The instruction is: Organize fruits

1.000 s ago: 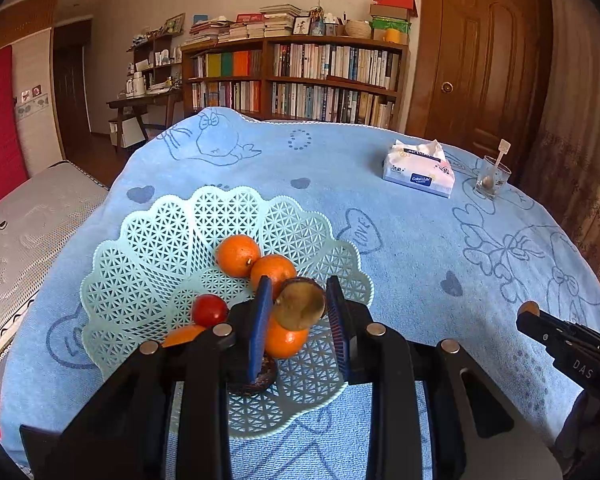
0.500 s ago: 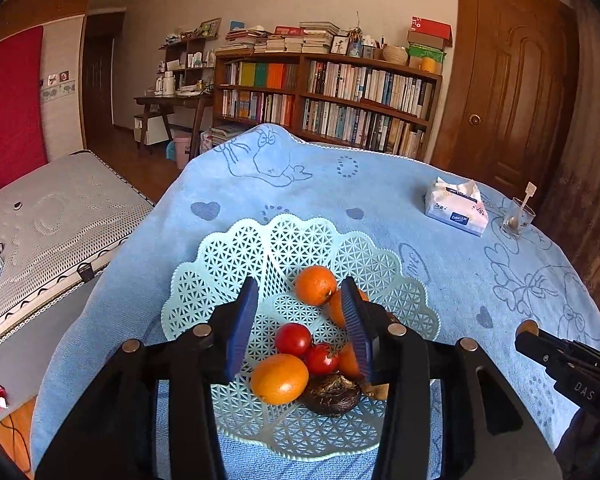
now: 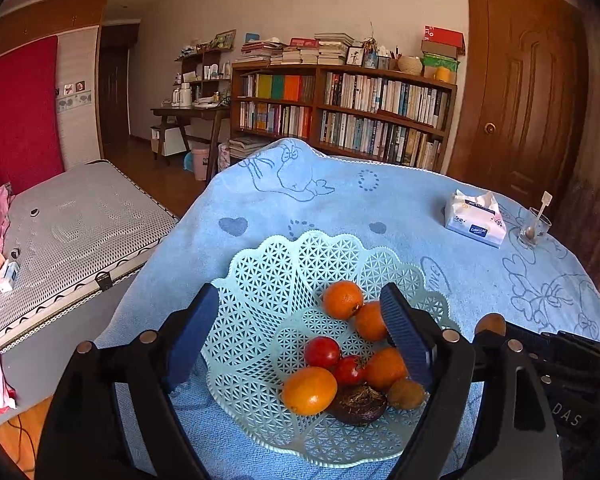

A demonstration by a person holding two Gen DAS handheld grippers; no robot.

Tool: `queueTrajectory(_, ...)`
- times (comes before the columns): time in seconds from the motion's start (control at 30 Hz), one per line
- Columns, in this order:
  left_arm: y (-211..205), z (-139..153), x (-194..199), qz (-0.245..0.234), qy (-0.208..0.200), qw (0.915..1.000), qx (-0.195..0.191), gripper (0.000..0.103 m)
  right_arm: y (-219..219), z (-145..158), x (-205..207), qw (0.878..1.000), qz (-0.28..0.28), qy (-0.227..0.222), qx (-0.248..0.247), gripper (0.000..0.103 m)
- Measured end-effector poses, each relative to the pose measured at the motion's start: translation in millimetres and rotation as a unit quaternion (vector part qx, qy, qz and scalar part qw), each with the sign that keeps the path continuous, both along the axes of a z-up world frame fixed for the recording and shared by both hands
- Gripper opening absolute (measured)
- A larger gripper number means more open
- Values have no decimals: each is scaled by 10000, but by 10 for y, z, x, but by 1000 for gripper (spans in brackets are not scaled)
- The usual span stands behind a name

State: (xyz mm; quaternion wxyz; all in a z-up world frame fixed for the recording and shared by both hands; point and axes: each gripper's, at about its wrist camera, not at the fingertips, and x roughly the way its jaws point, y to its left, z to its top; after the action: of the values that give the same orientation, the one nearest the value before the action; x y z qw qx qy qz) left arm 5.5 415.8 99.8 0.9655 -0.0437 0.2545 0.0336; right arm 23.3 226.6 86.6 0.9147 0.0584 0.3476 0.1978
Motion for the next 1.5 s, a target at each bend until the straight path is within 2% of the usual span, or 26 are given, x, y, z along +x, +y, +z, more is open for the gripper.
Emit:
queueTrajectory(0.3, 43, 29, -18, 71, -28, 10000, 13, 92, 299, -40, 147, 9997, 210, 102, -96, 29)
queueTrajectory(0.53, 64, 26, -22, 96, -27, 9999, -9, 93, 343, -58, 154, 9996, 199, 79, -190, 29)
queueTrajectory(0.57, 67, 26, -23, 100, -27, 9999, -12, 93, 331, -63, 145, 9996, 176, 85, -199, 32)
queueTrajectory(0.6, 69, 28, -22, 103, -28, 9999, -13, 93, 310, -67, 133, 9997, 143, 88, -192, 44)
queueTrajectory(0.7, 70, 33, -22, 120, -34, 9999, -4, 94, 221, -64, 77, 9999, -38, 12, -164, 70)
queueTrajectory(0.73, 75, 35, -25, 132, -38, 9999, 6, 95, 195, -65, 56, 9998, -59, -9, -165, 74)
queueTrajectory(0.8, 61, 38, -33, 149, -55, 9999, 54, 97, 149, -71, 14, 9998, -71, -25, -176, 87)
queueTrajectory(1.13, -9, 35, -132, 170, -89, 9993, 312, 100, 82, -163, -189, 9989, 39, 11, -471, 92)
queueTrajectory(1.2, -4, 26, -168, 192, -83, 9992, 355, 100, 75, -165, -226, 9989, 42, -40, -470, 98)
queueTrajectory(1.5, 81, -42, -382, 275, -85, 9982, 525, 100, 127, -53, -328, 9975, 107, -373, -590, 98)
